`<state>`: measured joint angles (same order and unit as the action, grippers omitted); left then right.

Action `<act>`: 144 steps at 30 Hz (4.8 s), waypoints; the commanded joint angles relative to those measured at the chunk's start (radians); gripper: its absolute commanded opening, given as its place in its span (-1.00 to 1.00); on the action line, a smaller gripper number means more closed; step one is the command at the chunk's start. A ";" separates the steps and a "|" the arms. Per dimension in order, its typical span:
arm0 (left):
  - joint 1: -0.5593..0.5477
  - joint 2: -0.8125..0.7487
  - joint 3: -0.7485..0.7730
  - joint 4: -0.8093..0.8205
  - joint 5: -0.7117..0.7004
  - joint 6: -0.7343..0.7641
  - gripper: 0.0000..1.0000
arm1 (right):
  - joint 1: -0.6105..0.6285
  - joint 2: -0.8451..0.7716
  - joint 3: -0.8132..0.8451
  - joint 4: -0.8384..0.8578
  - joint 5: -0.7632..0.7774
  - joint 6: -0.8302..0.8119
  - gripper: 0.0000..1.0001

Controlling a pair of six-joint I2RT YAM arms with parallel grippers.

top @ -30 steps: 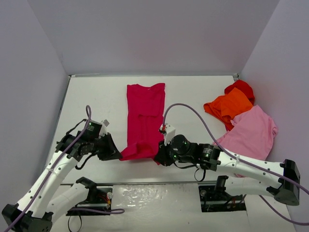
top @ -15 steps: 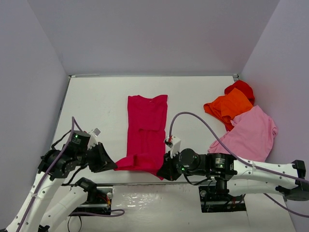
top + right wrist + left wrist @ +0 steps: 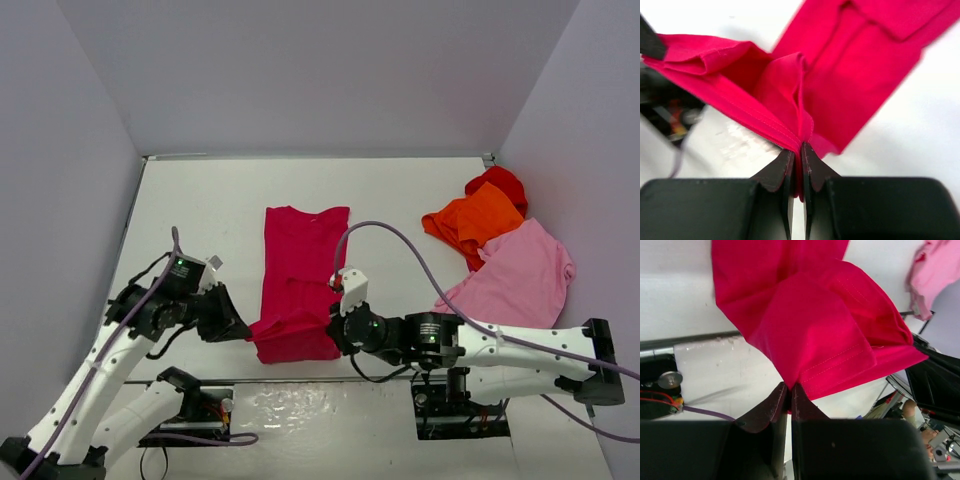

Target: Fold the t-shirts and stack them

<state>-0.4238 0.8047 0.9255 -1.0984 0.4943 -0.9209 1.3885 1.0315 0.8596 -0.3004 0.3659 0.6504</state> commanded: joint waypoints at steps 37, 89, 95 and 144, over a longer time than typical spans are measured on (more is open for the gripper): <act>0.017 0.978 0.637 0.448 -0.157 0.268 -1.00 | -0.636 0.546 0.020 0.683 -0.124 -0.517 -0.95; 0.080 0.929 0.395 0.601 0.078 0.166 0.94 | -0.670 0.455 0.082 0.576 -0.171 -0.364 -0.94; -0.003 0.720 0.157 0.522 -0.009 0.085 0.94 | -0.581 0.288 -0.093 0.383 -0.226 -0.057 0.23; -0.189 0.252 -0.050 0.251 -0.336 0.041 0.94 | -0.022 0.784 -0.644 1.483 0.163 1.338 0.33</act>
<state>-0.6033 1.0802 0.8299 -0.8034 0.1734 -0.9077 1.3575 1.6307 0.2409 1.0875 0.5127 1.8961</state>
